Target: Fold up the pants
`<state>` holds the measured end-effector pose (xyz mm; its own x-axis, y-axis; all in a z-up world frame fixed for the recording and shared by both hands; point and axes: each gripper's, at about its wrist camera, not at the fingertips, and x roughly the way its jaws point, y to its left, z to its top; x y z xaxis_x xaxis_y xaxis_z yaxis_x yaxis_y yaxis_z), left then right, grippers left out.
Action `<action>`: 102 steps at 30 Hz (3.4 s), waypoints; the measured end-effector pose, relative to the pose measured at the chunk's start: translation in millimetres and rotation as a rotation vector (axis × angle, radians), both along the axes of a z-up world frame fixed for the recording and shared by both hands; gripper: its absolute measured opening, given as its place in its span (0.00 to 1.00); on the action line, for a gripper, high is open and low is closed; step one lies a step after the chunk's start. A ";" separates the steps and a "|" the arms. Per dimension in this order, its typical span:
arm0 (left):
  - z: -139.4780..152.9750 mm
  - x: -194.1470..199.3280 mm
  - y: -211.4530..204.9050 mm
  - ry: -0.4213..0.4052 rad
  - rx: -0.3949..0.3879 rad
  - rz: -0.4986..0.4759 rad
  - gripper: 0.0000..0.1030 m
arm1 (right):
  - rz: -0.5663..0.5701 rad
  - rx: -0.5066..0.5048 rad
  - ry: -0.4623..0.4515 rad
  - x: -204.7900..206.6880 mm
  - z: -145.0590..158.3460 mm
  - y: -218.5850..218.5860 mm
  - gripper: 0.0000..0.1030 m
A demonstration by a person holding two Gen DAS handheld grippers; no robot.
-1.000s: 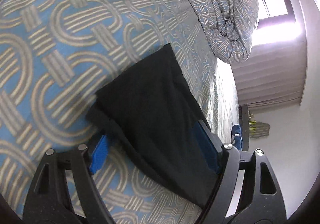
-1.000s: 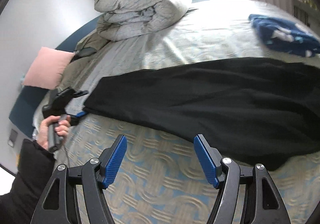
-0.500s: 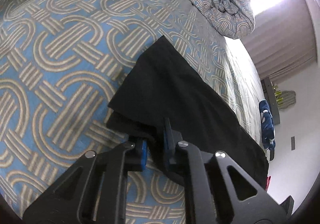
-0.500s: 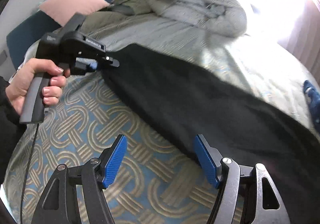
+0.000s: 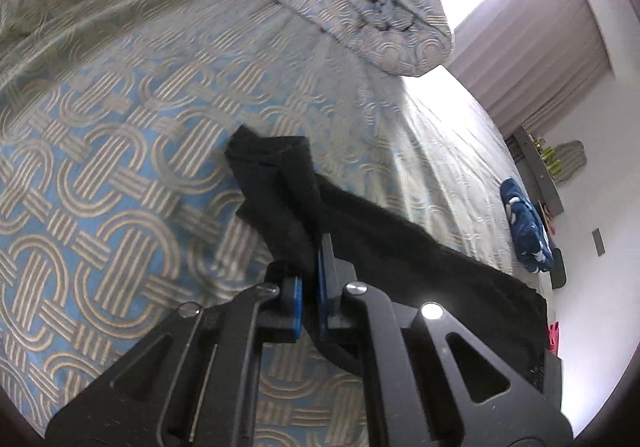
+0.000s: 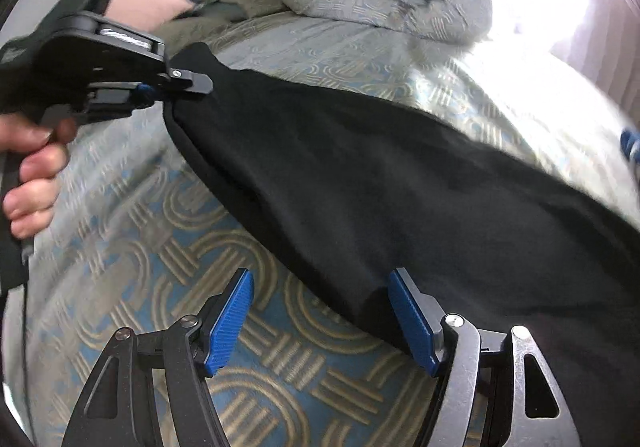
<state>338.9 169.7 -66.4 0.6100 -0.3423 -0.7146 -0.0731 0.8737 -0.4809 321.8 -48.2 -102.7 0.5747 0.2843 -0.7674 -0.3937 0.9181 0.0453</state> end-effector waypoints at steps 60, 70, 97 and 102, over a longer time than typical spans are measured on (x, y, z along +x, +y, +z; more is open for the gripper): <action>-78.1 -61.1 76.9 0.057 -0.654 0.045 0.68 | 0.418 0.167 0.276 38.8 0.5 115.1 0.83; -77.0 -51.3 64.5 0.130 -0.559 0.071 0.69 | 0.406 0.317 0.267 16.3 15.7 78.1 0.82; -45.7 -9.2 2.2 0.128 -0.118 0.193 0.05 | 0.077 0.545 0.171 -31.2 19.1 -86.5 0.82; -20.0 2.0 -12.5 0.072 -0.073 0.146 0.05 | 0.083 0.419 0.115 -29.3 25.5 -81.1 0.82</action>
<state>340.9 157.2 -86.4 0.6052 -0.3061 -0.7349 -0.2331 0.8145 -0.5312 292.4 -129.3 -77.2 0.4544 0.6260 -0.6338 -0.4360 0.7767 0.4546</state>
